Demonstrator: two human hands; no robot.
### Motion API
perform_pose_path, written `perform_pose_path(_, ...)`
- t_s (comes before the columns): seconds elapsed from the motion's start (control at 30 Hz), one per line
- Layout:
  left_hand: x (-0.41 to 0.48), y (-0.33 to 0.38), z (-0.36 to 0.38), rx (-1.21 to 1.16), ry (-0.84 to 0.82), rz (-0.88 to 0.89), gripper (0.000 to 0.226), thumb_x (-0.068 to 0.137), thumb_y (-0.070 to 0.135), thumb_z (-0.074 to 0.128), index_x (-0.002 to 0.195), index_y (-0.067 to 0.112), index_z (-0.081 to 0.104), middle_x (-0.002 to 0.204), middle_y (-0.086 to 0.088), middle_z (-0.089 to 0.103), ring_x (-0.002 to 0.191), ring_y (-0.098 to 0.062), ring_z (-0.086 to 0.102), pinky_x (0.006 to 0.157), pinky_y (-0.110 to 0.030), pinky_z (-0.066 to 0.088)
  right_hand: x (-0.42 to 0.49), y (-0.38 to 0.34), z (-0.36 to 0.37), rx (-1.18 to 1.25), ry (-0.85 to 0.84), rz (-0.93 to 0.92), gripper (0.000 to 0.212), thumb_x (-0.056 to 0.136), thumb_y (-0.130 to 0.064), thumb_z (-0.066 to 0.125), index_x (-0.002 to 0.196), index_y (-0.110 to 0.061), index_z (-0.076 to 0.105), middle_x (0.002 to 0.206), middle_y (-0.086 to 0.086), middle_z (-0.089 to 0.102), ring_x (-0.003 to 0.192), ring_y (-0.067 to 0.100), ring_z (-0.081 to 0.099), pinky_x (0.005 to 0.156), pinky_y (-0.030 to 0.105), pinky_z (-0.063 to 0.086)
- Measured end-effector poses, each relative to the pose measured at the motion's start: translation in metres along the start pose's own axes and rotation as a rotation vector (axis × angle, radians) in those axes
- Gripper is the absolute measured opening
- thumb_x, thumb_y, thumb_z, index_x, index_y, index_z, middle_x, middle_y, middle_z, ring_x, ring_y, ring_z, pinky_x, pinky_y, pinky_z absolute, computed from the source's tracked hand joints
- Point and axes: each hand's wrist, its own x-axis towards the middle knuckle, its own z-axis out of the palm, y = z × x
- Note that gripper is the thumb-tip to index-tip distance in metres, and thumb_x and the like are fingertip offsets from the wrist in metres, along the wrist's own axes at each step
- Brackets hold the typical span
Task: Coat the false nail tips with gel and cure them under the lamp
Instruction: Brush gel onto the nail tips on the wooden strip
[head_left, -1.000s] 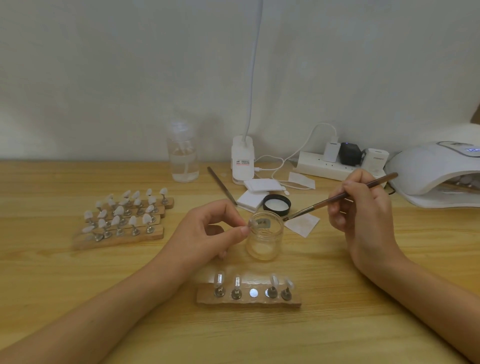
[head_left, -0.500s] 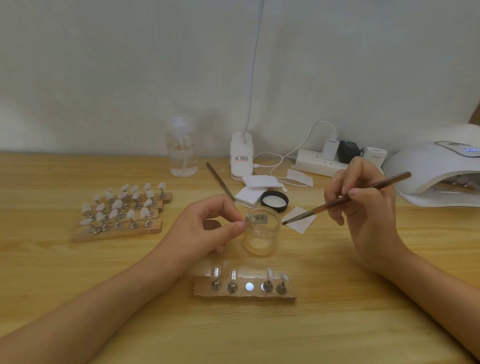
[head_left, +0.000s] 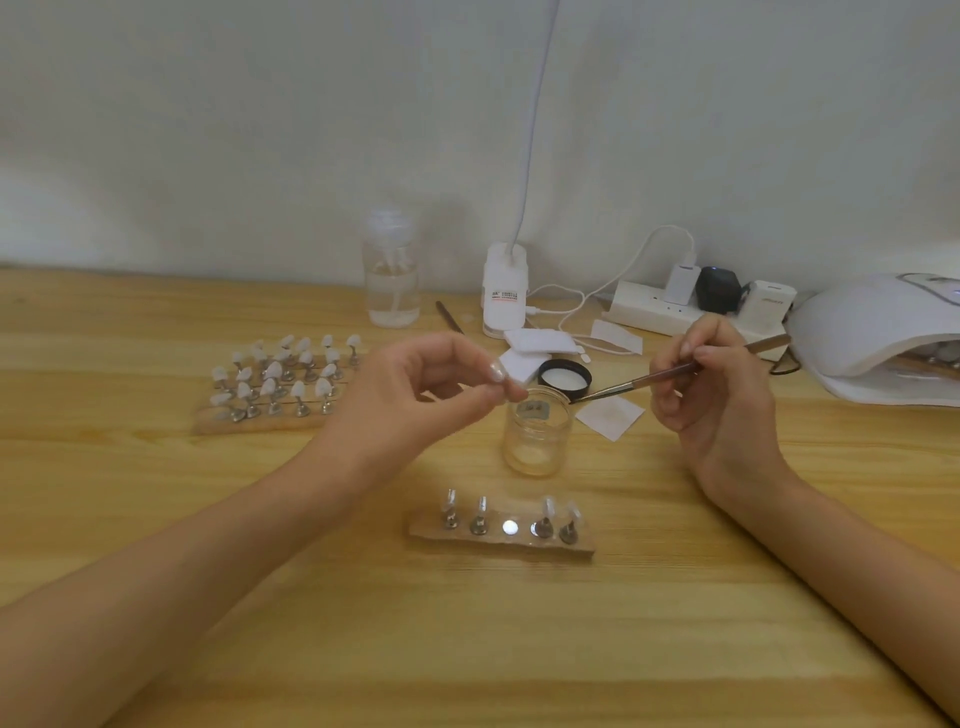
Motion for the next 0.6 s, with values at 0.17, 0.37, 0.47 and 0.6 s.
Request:
perform_pose_path(0.17, -0.023, 0.003, 0.004, 0.201, -0.144, 0.084, 0.016, 0.075, 0.047, 0.07, 0.085, 0.034, 0.069, 0.097, 0.022, 0.073, 0.105, -0.003, 0.062, 0.085, -0.03, 0.041, -0.001, 0.001, 0.002, -0.014, -0.012, 0.011, 0.03, 0.093, 0.003, 0.029, 0.075, -0.015, 0.044, 0.062, 0.001, 0.055, 0.05, 0.011, 0.046, 0.041, 0.02, 0.032)
perform_pose_path(0.37, -0.035, -0.012, 0.014, 0.284, -0.207, 0.078, 0.009, 0.075, 0.031, 0.077, 0.076, 0.037, 0.071, 0.096, 0.018, 0.065, 0.108, -0.011, 0.055, 0.088, -0.024, 0.046, 0.0, 0.001, 0.003, -0.031, -0.039, 0.012, 0.018, 0.088, -0.004, 0.035, 0.076, -0.014, 0.044, 0.062, 0.0, 0.057, 0.048, 0.011, 0.047, 0.04, 0.019, 0.033)
perform_pose_path(0.47, -0.033, -0.016, 0.016, 0.316, -0.214, 0.029, 0.017, 0.077, 0.022, 0.078, 0.076, 0.036, 0.07, 0.089, 0.015, 0.066, 0.094, -0.011, 0.058, 0.077, -0.026, 0.047, 0.0, 0.002, 0.003, -0.051, -0.049, 0.014, 0.012, 0.085, -0.007, 0.038, 0.076, -0.014, 0.044, 0.062, 0.001, 0.056, 0.049, 0.011, 0.047, 0.04, 0.02, 0.033)
perform_pose_path(0.6, -0.034, -0.018, 0.015, 0.286, -0.231, 0.003, 0.009, 0.077, 0.023, 0.077, 0.077, 0.031, 0.071, 0.084, 0.011, 0.067, 0.077, -0.011, 0.059, 0.064, -0.016, 0.043, 0.001, 0.002, 0.003, -0.056, -0.056, 0.015, 0.009, 0.083, -0.01, 0.04, 0.077, -0.014, 0.045, 0.063, 0.0, 0.057, 0.049, 0.011, 0.048, 0.041, 0.02, 0.034)
